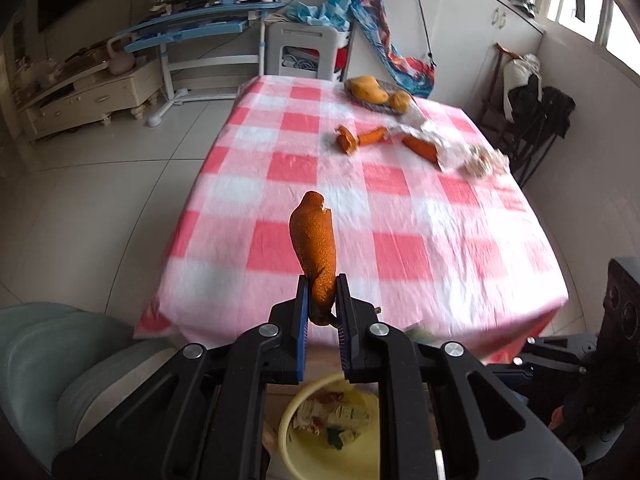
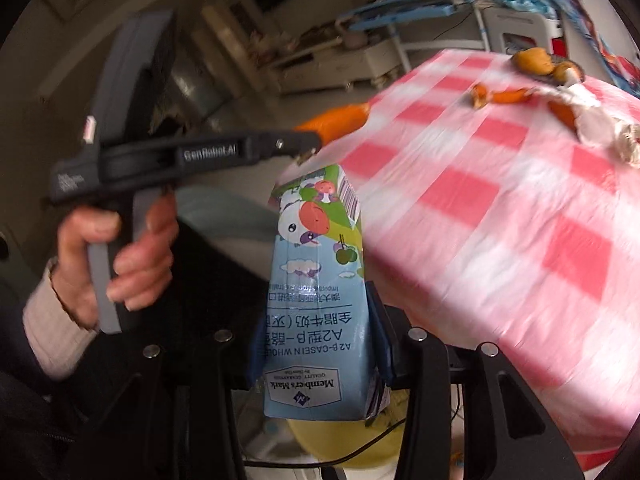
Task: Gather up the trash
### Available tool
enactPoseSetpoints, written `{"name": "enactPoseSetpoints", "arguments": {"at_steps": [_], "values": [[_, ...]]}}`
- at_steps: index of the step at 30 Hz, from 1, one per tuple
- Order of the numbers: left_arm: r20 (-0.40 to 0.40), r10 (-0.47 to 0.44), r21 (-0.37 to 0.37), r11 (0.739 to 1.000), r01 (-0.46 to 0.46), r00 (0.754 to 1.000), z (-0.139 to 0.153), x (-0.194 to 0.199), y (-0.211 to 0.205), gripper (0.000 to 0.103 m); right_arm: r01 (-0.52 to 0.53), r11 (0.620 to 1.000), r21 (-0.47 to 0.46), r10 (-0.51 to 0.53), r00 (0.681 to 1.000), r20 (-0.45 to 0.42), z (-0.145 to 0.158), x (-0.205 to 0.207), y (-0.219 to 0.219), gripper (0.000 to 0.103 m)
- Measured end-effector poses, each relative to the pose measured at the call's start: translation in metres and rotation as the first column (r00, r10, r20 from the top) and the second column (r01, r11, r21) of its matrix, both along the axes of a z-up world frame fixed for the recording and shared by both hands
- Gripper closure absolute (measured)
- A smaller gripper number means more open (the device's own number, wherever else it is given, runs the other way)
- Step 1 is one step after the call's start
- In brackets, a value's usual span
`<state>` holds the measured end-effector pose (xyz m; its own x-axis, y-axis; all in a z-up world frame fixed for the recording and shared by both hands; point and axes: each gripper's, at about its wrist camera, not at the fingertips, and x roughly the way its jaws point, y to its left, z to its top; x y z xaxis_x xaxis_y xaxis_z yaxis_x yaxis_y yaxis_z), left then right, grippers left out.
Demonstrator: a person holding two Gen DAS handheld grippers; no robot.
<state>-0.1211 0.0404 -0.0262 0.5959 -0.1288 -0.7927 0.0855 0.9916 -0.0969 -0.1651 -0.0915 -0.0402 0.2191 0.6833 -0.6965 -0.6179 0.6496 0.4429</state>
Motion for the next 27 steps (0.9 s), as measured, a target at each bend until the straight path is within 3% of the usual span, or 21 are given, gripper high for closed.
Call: {"name": "enactPoseSetpoints", "arguments": {"at_steps": [5, 9, 11, 13, 15, 17, 19, 20, 24, 27], "values": [[-0.044, -0.024, 0.029, 0.999, 0.025, 0.999, -0.01, -0.027, -0.009, 0.09, -0.015, 0.997, -0.082, 0.015, 1.0, 0.004, -0.008, -0.017, 0.003, 0.044], [-0.104, -0.043, 0.071, 0.996, 0.051, 0.994, -0.024, -0.051, -0.024, 0.09, 0.067, 0.982, -0.177, -0.058, 0.997, 0.057, -0.011, -0.026, -0.008, 0.039], [-0.151, -0.053, 0.091, 0.994, 0.068, 0.987, -0.034, -0.062, -0.032, 0.09, 0.137, 0.966, -0.219, -0.117, 0.988, 0.101, -0.01, -0.025, -0.019, 0.031], [-0.227, -0.074, 0.115, 0.988, 0.102, 0.971, -0.048, -0.073, -0.04, 0.09, 0.218, 0.942, -0.257, -0.183, 0.972, 0.15, -0.009, -0.019, -0.027, 0.026], [-0.348, -0.133, 0.118, 0.976, 0.184, 0.928, -0.069, -0.085, -0.052, 0.09, 0.304, 0.906, -0.293, -0.251, 0.946, 0.207, -0.008, -0.015, -0.034, 0.023], [-0.362, -0.145, 0.158, 0.964, 0.214, 0.921, -0.074, -0.096, -0.058, 0.082, 0.358, 0.882, -0.307, -0.293, 0.926, 0.238, -0.007, -0.011, -0.04, 0.019], [-0.331, -0.147, 0.165, 0.963, 0.211, 0.932, -0.065, -0.102, -0.056, 0.055, 0.394, 0.864, -0.314, -0.321, 0.911, 0.258, -0.008, -0.007, -0.041, 0.019], [-0.305, -0.138, 0.166, 0.967, 0.195, 0.942, -0.059, -0.102, -0.053, 0.049, 0.412, 0.855, -0.316, -0.334, 0.902, 0.272, -0.008, -0.004, -0.04, 0.019], [-0.117, -0.016, 0.17, 0.985, 0.036, 0.993, -0.018, -0.087, -0.028, 0.034, 0.42, 0.85, -0.318, -0.321, 0.892, 0.318, -0.008, -0.003, -0.03, 0.016], [0.037, 0.102, 0.154, 0.982, -0.107, 0.994, 0.016, -0.063, -0.007, 0.027, 0.38, 0.864, -0.33, -0.27, 0.903, 0.333, -0.009, -0.006, -0.017, 0.015]]}}
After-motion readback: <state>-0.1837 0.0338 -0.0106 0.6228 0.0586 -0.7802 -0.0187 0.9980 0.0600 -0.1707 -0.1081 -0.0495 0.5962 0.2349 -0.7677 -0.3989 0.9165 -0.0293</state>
